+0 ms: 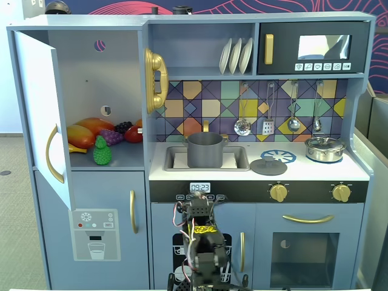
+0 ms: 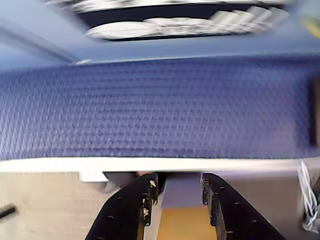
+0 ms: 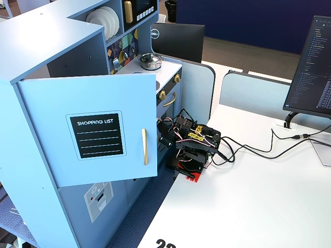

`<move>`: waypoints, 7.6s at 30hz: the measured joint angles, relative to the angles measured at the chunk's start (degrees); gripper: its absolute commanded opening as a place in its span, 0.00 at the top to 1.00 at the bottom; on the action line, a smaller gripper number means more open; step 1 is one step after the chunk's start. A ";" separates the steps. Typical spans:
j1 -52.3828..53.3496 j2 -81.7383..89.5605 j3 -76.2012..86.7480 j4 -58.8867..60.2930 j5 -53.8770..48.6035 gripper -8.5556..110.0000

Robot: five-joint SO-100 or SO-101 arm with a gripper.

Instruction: Pick up the green pineapple from the left cabinet and place it in the gray recipient

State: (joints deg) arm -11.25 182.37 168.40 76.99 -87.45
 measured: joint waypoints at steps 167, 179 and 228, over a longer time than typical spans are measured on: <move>13.01 -65.74 -71.72 -60.21 -2.29 0.57; 16.08 -55.81 -74.62 -44.65 0.44 0.72; 8.53 0.00 2.72 0.53 0.53 0.89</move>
State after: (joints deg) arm -2.72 182.37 171.12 77.52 -86.92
